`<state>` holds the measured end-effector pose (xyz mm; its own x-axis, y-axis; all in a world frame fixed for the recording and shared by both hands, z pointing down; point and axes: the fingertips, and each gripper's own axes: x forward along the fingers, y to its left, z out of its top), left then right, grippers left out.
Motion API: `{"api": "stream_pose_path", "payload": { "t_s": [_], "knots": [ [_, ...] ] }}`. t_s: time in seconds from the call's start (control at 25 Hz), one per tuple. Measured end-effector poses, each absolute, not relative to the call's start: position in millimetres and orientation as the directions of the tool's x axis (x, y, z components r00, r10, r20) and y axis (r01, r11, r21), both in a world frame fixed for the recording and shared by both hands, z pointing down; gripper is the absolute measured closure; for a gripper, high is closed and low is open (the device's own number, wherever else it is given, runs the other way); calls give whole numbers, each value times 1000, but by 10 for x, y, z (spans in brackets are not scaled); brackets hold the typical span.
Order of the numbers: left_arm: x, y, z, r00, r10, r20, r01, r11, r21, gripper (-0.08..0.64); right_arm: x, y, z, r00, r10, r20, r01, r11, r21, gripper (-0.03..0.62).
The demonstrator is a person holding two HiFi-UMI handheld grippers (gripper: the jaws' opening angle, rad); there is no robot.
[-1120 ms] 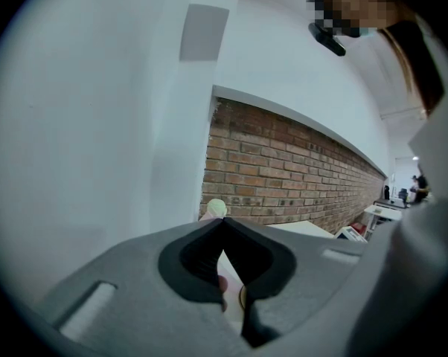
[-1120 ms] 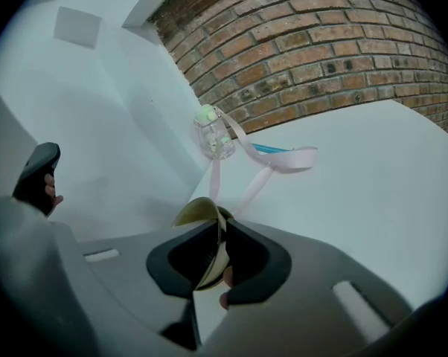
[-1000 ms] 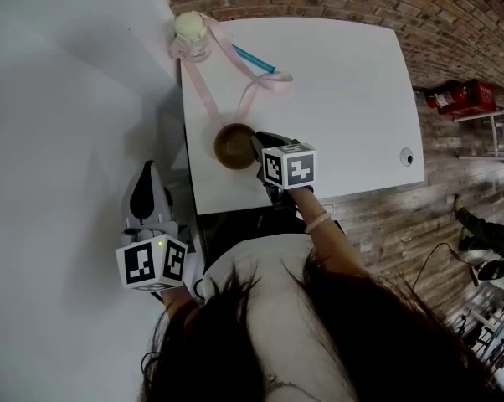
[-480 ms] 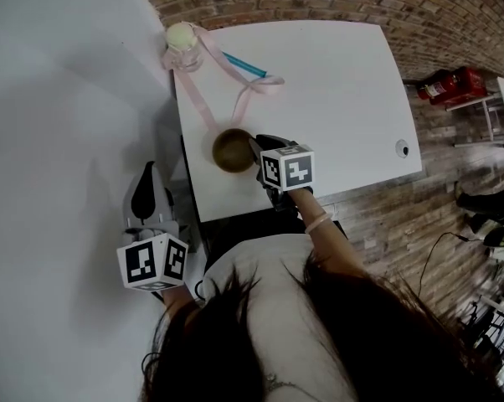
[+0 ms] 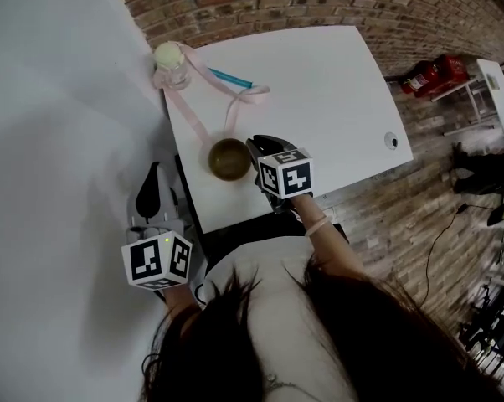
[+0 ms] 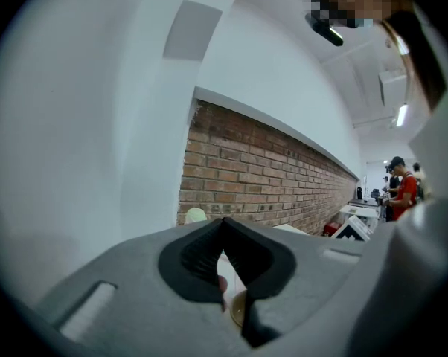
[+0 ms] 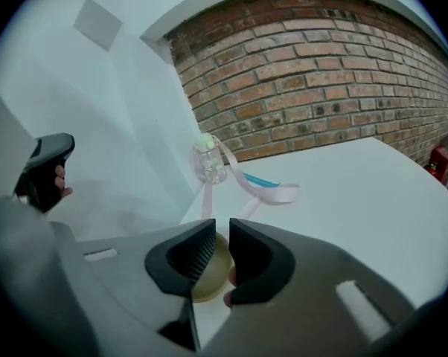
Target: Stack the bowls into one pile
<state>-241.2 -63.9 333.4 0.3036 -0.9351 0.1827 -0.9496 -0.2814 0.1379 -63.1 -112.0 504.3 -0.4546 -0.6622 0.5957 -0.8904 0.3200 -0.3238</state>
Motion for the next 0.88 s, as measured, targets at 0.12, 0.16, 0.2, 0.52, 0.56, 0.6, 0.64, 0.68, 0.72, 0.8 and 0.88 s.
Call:
{"api": "stream_pose_path", "payload": {
  "t_s": [0.12, 0.16, 0.2, 0.52, 0.56, 0.6, 0.64, 0.68, 0.72, 0.8, 0.88],
  "knots": [
    [-2386, -624, 3318, 316, -932, 180, -947, -299, 116, 560, -602, -1120, 4882, -440, -697, 566, -898, 321, -302, 538],
    [-2375, -619, 3314, 321, -930, 179, -946, -305, 113, 560, -588, -1118, 4827, -435, -709, 555, -900, 319, -298, 538],
    [-2363, -616, 3310, 327, -928, 176, -944, -311, 111, 560, -573, -1116, 4775, -430, -720, 544, -902, 317, -293, 538],
    [-2214, -648, 3270, 358, -920, 156, -933, -349, 87, 560, -434, -1090, 4401, -394, -803, 448, -918, 319, -235, 546],
    [-2178, -642, 3263, 362, -919, 154, -932, -353, 84, 560, -405, -1086, 4356, -388, -813, 433, -920, 320, -224, 548],
    [-2137, -633, 3254, 366, -918, 152, -930, -357, 82, 560, -374, -1079, 4314, -385, -821, 421, -922, 322, -215, 549],
    [-2092, -623, 3243, 370, -917, 150, -929, -362, 78, 560, -340, -1071, 4275, -383, -827, 411, -923, 323, -209, 549],
    [-2044, -612, 3229, 373, -916, 148, -928, -366, 75, 560, -303, -1062, 4236, -381, -832, 402, -924, 325, -204, 554],
    [-1998, -603, 3213, 375, -916, 145, -927, -368, 72, 560, -265, -1052, 4198, -380, -837, 393, -924, 326, -200, 555],
    [-1913, -590, 3173, 375, -916, 139, -927, -369, 67, 560, -192, -1032, 4113, -377, -847, 374, -926, 329, -186, 569],
    [-1826, -574, 3131, 372, -918, 133, -928, -367, 63, 560, -120, -1007, 4010, -370, -860, 352, -929, 334, -160, 586]
  ]
}}
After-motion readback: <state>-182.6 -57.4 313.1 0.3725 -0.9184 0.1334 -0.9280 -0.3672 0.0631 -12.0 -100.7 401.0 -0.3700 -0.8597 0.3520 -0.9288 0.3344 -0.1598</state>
